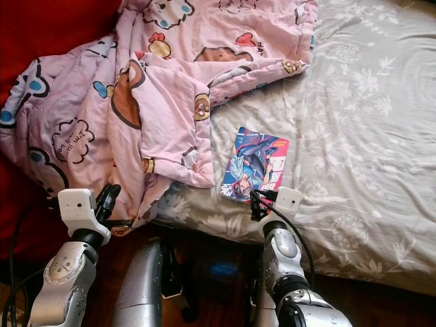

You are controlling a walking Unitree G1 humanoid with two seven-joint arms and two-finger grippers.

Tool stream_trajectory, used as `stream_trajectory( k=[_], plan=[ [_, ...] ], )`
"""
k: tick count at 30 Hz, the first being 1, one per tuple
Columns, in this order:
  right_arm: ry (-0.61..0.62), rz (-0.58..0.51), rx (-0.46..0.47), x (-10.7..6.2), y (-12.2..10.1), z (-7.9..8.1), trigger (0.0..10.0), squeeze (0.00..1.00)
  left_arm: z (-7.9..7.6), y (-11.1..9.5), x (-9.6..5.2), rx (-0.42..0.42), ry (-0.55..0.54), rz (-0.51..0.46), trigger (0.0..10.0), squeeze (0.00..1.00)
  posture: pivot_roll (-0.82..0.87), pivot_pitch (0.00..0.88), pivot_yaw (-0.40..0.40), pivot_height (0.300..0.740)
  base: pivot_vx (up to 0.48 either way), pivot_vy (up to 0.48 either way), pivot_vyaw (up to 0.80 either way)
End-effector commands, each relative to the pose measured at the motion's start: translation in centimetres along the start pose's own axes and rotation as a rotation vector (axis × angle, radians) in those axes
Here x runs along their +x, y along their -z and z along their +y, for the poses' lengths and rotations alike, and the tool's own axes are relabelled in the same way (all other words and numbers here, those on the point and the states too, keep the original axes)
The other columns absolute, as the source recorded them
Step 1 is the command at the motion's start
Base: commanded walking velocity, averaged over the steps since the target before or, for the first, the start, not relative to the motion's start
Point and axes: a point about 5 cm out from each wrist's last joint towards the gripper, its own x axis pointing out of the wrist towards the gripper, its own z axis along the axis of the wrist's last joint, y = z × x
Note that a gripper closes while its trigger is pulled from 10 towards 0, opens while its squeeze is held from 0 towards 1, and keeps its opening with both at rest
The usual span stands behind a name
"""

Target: Clean up the room

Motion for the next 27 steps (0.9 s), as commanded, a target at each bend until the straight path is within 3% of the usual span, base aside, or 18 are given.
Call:
stream_trajectory(
  k=[1, 27],
  plan=[
    [0.019, 0.027, 0.010, -0.58, 1.10, -0.31, 10.0, 0.00, 0.27, 0.52, -0.39, 0.011, -0.013, 0.027, 10.0, 0.00, 0.04, 0.376, 0.036, 0.605, 0.000, 0.000, 0.00],
    [0.070, 0.031, 0.024, -1.18, 1.84, -1.22, 10.0, 0.00, 0.03, 0.74, -0.20, 0.023, -0.006, 0.029, 10.0, 0.00, 0.03, 0.364, 0.033, 0.605, 0.000, 0.000, 0.00]
  ],
)
